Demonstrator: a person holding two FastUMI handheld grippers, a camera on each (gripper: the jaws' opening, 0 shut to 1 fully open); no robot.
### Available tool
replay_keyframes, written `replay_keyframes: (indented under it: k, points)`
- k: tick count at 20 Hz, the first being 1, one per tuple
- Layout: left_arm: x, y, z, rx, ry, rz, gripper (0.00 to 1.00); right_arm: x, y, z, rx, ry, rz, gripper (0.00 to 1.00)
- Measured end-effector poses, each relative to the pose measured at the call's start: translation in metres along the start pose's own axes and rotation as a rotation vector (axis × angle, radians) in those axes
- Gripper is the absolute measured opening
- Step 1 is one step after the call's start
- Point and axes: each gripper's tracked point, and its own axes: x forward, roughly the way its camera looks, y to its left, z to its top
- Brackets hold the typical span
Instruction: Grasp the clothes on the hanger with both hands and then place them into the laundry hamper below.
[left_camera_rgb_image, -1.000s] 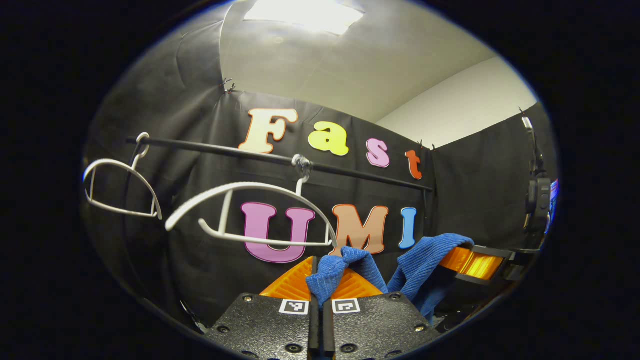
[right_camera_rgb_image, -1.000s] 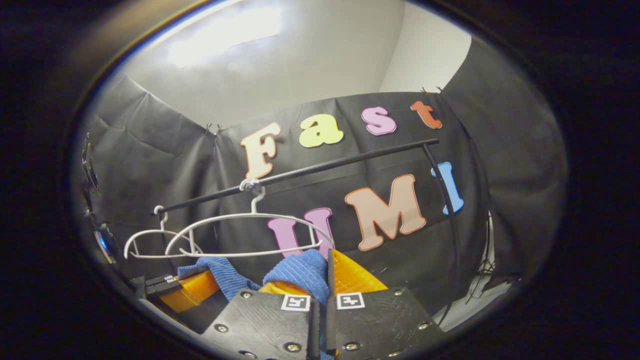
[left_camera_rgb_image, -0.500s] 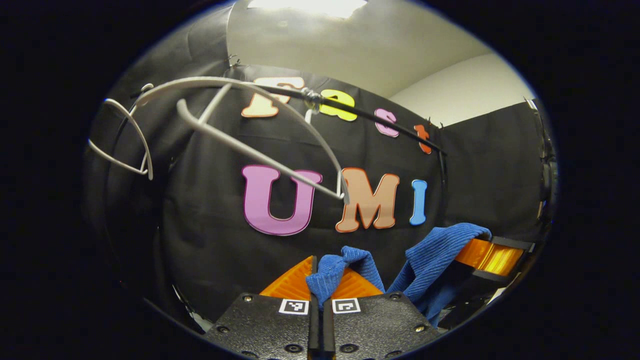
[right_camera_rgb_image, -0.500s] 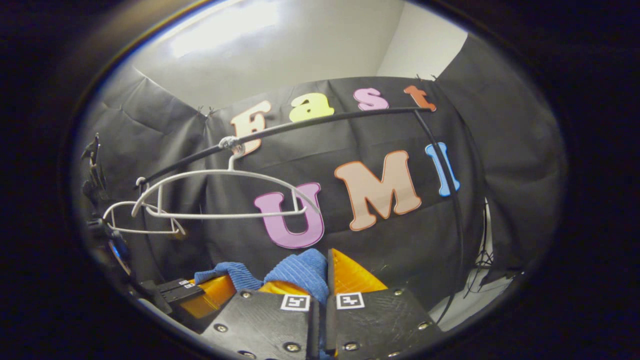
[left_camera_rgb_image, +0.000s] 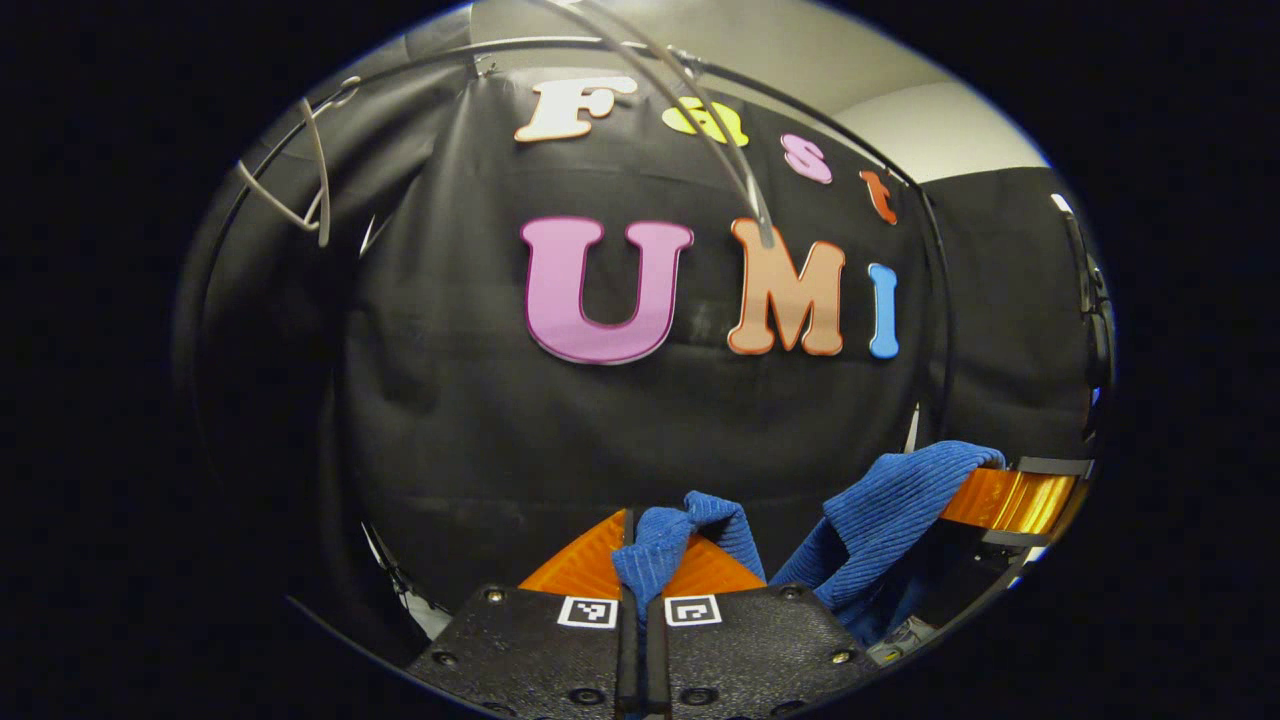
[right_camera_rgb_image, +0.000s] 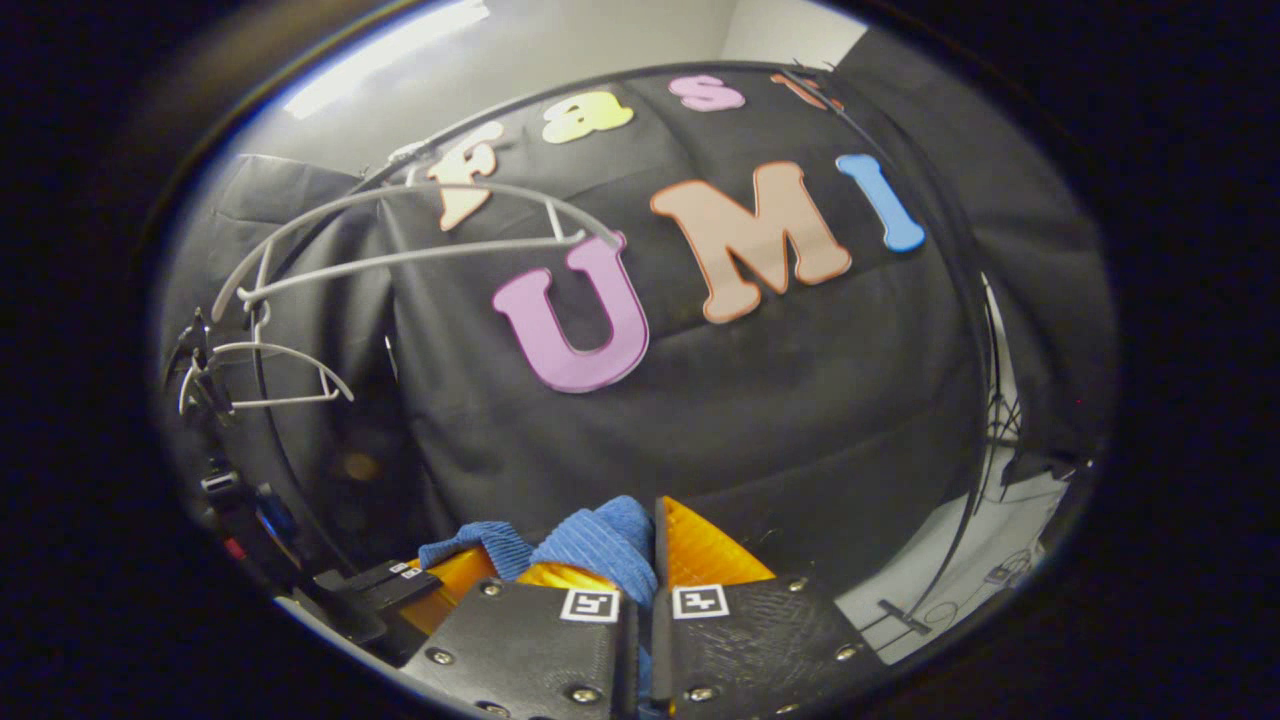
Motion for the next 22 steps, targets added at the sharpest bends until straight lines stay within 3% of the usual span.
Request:
replay_keyframes:
  k: [9, 12, 21, 22]
  points:
    - [0.019, 0.038, -0.102, -0.035, 0.132, 0.042, 0.03, 0.044, -0.023, -0.119, -0.031, 0.133, -0.014, 0.05]
    - [0.023, 0.048, -0.149, -0.033, 0.219, 0.056, 0.03, 0.053, -0.048, -0.170, -0.048, 0.218, -0.058, 0.06]
    - [0.017, 0.052, -0.258, 0.012, 0.459, 0.043, 0.07, 0.037, -0.096, -0.261, -0.147, 0.475, -0.178, 0.06]
    - [0.013, 0.049, -0.265, 0.000, 0.487, 0.036, 0.06, 0.031, -0.100, -0.270, -0.157, 0.501, -0.187, 0.02]
